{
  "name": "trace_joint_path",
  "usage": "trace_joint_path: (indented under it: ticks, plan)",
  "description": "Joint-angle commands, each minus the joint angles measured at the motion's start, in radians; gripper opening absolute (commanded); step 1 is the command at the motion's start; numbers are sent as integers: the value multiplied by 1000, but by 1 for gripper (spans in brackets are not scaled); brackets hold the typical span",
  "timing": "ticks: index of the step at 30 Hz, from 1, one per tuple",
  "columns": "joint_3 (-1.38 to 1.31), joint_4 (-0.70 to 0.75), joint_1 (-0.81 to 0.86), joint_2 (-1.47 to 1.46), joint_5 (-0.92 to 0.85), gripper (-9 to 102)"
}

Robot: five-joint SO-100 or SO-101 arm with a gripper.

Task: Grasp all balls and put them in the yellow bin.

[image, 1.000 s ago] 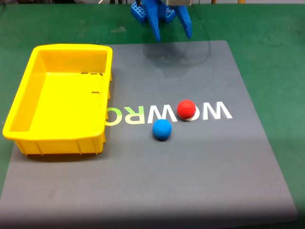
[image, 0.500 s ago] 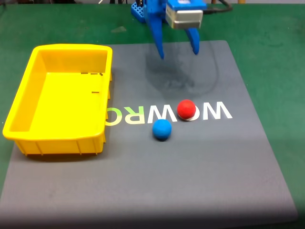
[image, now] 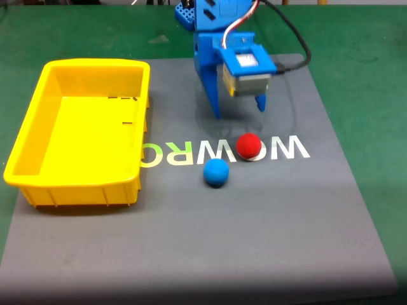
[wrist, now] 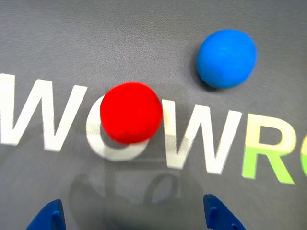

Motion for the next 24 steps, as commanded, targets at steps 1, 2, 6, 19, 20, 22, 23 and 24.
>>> trace_joint_path:
  ticks: [1, 2, 6, 19, 20, 22, 23, 24]
  plan:
    - [-115, -29, -11, -35, 17, 32]
    - [-129, -29, -15, -54, 18, 32]
    - [-178, -34, -29, -120, 20, 32]
    - [-282, -41, -23, -264, 12, 31]
    - [-287, -41, -23, -270, 12, 31]
    - [-298, -41, -23, -282, 14, 31]
    - [-304, -41, -23, -290, 15, 31]
    - [-310, -41, -23, -296, 17, 31]
